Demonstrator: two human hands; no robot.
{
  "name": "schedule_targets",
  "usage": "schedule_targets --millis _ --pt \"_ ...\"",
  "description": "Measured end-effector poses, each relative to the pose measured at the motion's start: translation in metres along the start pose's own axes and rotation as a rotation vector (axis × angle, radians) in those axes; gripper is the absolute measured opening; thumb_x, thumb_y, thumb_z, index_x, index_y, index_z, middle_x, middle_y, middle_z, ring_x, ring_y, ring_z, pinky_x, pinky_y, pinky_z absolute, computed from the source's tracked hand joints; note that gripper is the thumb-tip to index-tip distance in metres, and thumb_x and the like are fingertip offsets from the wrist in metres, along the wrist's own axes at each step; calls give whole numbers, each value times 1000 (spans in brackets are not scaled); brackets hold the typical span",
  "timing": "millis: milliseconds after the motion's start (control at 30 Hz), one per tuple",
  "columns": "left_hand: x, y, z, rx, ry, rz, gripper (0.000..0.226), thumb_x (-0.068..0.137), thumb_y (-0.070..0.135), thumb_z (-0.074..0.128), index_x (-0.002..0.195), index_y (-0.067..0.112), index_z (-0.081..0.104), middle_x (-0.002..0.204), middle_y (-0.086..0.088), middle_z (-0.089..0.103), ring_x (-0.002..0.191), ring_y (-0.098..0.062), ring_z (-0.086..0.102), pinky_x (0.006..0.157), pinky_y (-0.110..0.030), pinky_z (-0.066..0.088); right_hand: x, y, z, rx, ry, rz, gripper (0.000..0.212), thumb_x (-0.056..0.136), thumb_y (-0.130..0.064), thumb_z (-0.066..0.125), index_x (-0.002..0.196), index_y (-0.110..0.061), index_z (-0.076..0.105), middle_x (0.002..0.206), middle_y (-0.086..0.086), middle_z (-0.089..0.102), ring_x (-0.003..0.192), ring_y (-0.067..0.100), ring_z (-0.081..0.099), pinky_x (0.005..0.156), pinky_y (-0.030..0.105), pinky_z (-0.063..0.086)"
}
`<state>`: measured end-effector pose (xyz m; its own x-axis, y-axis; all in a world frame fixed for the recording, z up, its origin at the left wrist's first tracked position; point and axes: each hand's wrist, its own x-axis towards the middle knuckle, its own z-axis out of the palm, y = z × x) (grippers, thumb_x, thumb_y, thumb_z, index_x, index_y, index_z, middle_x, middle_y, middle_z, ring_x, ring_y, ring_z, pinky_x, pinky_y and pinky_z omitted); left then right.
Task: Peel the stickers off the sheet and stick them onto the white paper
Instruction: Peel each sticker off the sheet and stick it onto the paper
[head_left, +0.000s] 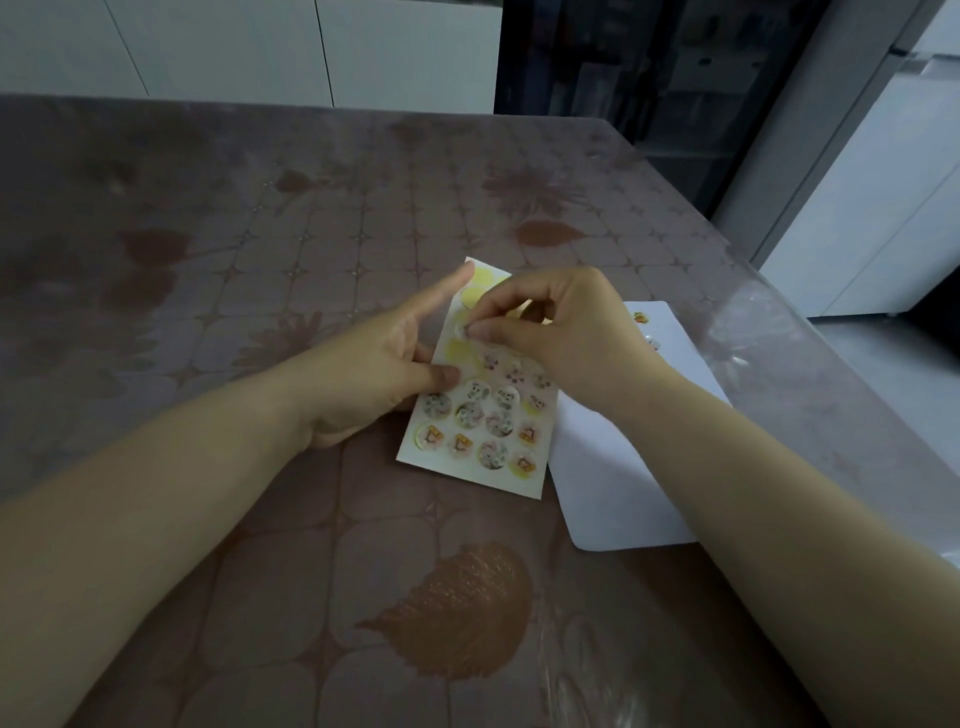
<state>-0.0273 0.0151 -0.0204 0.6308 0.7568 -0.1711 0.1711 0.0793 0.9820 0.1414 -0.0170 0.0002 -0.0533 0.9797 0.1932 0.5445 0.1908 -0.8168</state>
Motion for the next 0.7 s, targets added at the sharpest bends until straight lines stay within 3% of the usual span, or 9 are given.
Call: schedule_targets --millis 133,233,333,500,700 --pt "4 -1 -6 -9 205 35 85 91 -8 50 145 50 18 102 -10 73 93 -15 71 80 -32 57 -3 -12 -34 -31 55 69 10 74 -35 75 72 -25 71 55 -16 56 43 -2 40 43 7 32" --pt "7 -3 -15 -83 384 87 90 90 -13 48 147 48 13 95 1 74 86 -10 72 74 -30 56 -10 -9 -64 -211 -99 238 17 70 -42 75 73 -26 71 62 -6 60 53 7 42 53 21 38" --pt "8 -3 -15 -100 481 105 91 90 -14 46 148 45 8 100 5 69 82 -6 71 70 -26 52 -22 4 -64 -322 -265 368 10 72 -37 75 70 -27 72 61 -17 61 61 7 48 61 23 37" --pt "5 -3 -8 -62 452 128 94 92 -11 47 147 48 -2 102 4 71 84 -7 72 71 -30 55 -31 17 -43 -207 -218 377 6 76 -25 74 75 -19 74 74 -10 62 72 6 53 61 19 36" --pt "4 -3 -6 -30 403 137 93 94 -8 47 145 50 -6 98 5 72 90 -12 72 78 -36 55 -28 20 -36 -236 -216 366 8 76 -26 74 78 -19 75 83 -2 69 80 14 58 70 25 44"
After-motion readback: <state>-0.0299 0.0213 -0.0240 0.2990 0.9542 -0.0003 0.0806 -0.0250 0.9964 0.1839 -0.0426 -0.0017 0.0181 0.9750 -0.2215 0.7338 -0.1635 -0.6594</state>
